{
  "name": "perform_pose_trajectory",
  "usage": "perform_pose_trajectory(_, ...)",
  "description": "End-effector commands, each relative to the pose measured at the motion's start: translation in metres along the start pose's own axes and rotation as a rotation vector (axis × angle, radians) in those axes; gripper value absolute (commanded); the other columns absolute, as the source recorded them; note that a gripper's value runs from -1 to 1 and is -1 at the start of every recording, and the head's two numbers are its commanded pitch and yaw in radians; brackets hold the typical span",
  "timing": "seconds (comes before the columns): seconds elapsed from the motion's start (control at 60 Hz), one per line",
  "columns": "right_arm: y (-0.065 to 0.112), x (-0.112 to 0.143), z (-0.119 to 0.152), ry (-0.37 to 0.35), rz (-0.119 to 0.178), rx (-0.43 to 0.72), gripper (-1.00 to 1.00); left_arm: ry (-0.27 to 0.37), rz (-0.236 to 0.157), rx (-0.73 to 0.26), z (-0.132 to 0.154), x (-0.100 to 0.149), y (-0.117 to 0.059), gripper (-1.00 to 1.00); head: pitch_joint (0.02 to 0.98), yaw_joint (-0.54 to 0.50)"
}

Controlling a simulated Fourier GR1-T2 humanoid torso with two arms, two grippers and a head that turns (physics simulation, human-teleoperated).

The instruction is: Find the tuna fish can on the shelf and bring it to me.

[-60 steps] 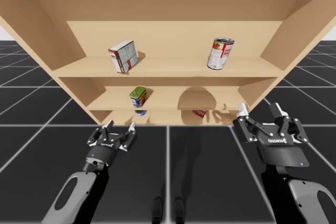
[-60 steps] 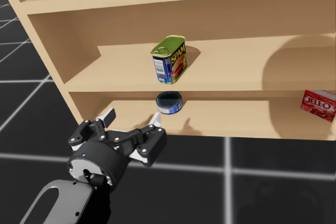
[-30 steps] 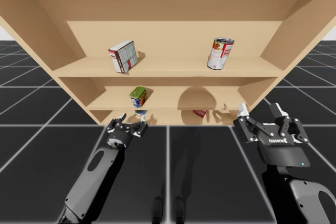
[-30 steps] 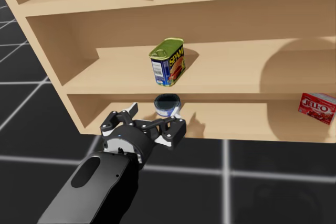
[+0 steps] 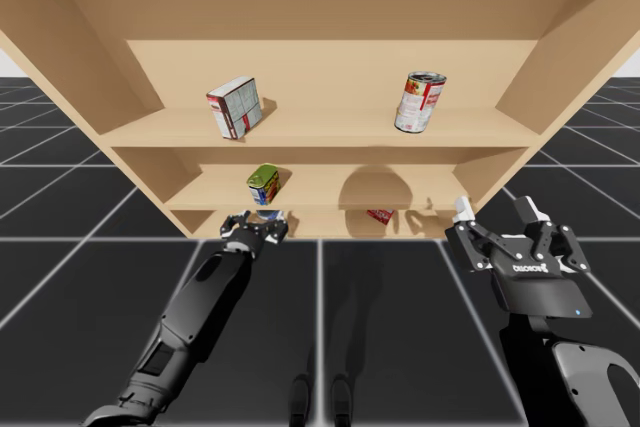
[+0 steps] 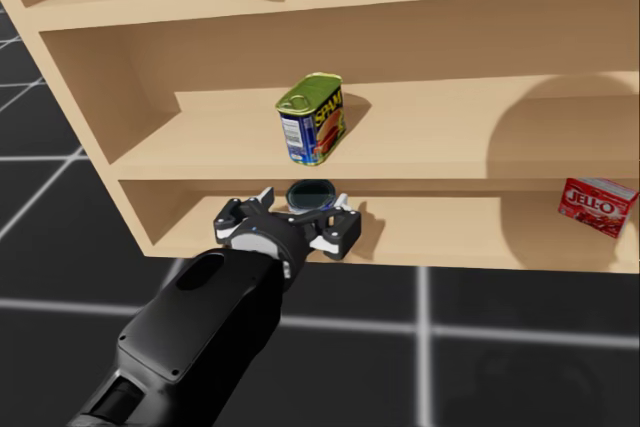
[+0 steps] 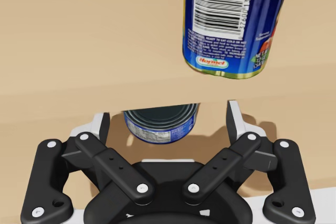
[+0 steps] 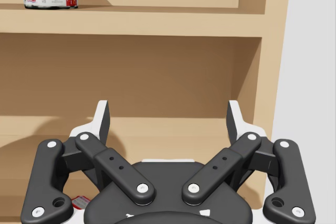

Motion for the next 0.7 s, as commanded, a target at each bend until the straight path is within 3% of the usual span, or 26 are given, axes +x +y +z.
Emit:
perform_pose_trajectory(0.017,0.000,0.000,0.000,0.000,0.000,0.000,-1.00,0.021,-0.006,0.009,-0.015,-0.005,0.000,-1.00,0.704,0.21)
perform_pose_trajectory(0.6,-0.002,0.000,0.000,-0.001,0.002,-0.003,-1.00,0.081,0.032,0.002,-0.047,-0.012,0.006,-1.00,0.705,0.20)
perform_pose_trajectory(0.667,-0.002,0.000,0.000,-0.001,0.003,-0.003,-1.00,0.087,0.036,-0.003,-0.050,-0.014,0.006,-0.84,0.705,0.20)
perform_pose_trajectory(0.683,-0.002,0.000,0.000,-0.001,0.003,-0.003,-1.00,0.087,0.036,-0.006,-0.050,-0.014,0.006,-0.73,0.705,0.20)
perform_pose_trajectory(0.7,-0.002,0.000,0.000,-0.002,0.003,-0.003,-1.00,0.087,0.033,-0.005,-0.050,-0.015,0.006,-0.35,0.704,0.20)
